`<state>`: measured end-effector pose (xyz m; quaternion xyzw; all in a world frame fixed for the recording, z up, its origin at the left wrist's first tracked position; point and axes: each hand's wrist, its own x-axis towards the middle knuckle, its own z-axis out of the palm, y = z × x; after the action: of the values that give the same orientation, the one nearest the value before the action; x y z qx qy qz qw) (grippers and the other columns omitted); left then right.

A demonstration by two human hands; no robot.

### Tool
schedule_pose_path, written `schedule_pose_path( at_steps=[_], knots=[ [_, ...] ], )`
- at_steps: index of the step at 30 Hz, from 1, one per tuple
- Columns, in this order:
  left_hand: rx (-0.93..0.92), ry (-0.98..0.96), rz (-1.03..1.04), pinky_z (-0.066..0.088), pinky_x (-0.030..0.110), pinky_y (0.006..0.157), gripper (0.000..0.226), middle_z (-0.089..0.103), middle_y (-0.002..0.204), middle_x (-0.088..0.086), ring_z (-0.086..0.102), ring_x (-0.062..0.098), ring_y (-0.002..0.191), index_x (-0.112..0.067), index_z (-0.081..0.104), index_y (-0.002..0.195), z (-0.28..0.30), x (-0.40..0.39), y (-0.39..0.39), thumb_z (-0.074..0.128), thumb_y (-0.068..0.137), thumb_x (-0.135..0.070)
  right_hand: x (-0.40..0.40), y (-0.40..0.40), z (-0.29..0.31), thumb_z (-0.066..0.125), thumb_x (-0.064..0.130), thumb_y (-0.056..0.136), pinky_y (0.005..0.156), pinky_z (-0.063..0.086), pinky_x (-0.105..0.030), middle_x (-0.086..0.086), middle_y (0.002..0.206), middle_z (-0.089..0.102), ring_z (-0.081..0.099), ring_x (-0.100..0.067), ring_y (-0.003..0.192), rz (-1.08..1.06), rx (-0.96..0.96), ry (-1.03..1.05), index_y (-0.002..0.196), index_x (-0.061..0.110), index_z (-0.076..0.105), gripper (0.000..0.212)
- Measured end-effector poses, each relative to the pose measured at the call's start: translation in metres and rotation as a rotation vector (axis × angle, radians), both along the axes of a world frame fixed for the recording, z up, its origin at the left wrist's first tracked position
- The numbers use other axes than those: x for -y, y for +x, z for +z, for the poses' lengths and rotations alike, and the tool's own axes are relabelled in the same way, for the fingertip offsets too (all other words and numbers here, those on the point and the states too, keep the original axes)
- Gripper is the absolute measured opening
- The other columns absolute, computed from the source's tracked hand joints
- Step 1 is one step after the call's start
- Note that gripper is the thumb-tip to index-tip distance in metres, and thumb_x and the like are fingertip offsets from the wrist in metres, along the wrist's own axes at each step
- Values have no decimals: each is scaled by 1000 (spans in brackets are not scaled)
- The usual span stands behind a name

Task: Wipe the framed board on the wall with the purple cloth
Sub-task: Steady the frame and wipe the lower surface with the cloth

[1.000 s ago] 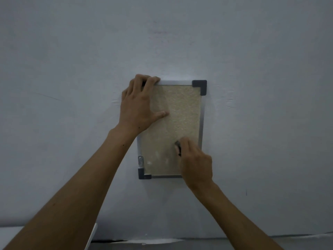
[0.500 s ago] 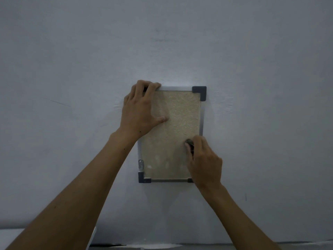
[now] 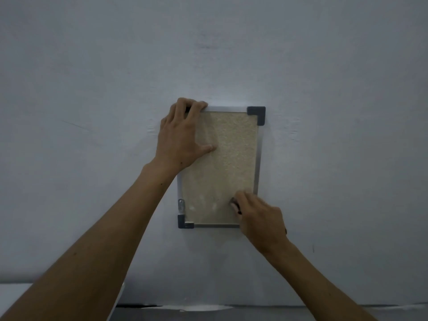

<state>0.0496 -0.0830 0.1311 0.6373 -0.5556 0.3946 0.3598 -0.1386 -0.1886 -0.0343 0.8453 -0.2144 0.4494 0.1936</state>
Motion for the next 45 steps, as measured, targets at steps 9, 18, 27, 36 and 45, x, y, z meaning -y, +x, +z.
schedule_pose_path(
  at_steps=[9, 18, 27, 36, 45],
  knots=[
    [-2, 2, 7, 44, 41, 97, 94, 40, 131, 4, 41, 20, 121, -22, 45, 137, 0, 0, -1, 86, 59, -54, 6, -6, 9, 63, 27, 99, 36, 38, -26, 6, 84, 57, 51, -10, 58, 11, 113, 24, 94, 18, 55, 13],
    [3, 25, 0, 46, 41, 97, 94, 40, 131, 3, 41, 21, 121, -22, 45, 137, 2, -2, 0, 85, 58, -53, 1, 5, 29, 59, 28, 102, 37, 40, -28, 5, 83, 57, 51, -11, 58, 24, 123, -24, 95, 17, 57, 13],
    [26, 94, -4, 46, 37, 98, 97, 39, 134, 5, 40, 23, 123, -20, 43, 141, 7, -9, 2, 91, 59, -41, 1, 13, 31, 61, 26, 100, 40, 33, -24, 7, 83, 55, 49, -9, 60, 57, 13, -64, 97, 20, 56, 8],
    [109, 238, 21, 53, 41, 90, 101, 37, 136, 2, 38, 21, 123, -23, 37, 147, 22, -23, 11, 90, 63, -34, 3, 14, 45, 63, 18, 95, 39, 38, -27, 3, 91, 58, 56, -16, 64, 108, -230, -223, 102, 18, 60, 8],
    [65, 201, -4, 56, 41, 85, 100, 32, 140, 2, 37, 19, 125, -19, 36, 144, 13, -29, 20, 90, 62, -36, -11, 20, 26, 68, 24, 92, 41, 34, -24, 6, 91, 58, 57, -13, 63, 140, -246, -171, 97, 22, 61, 8]
  ],
)
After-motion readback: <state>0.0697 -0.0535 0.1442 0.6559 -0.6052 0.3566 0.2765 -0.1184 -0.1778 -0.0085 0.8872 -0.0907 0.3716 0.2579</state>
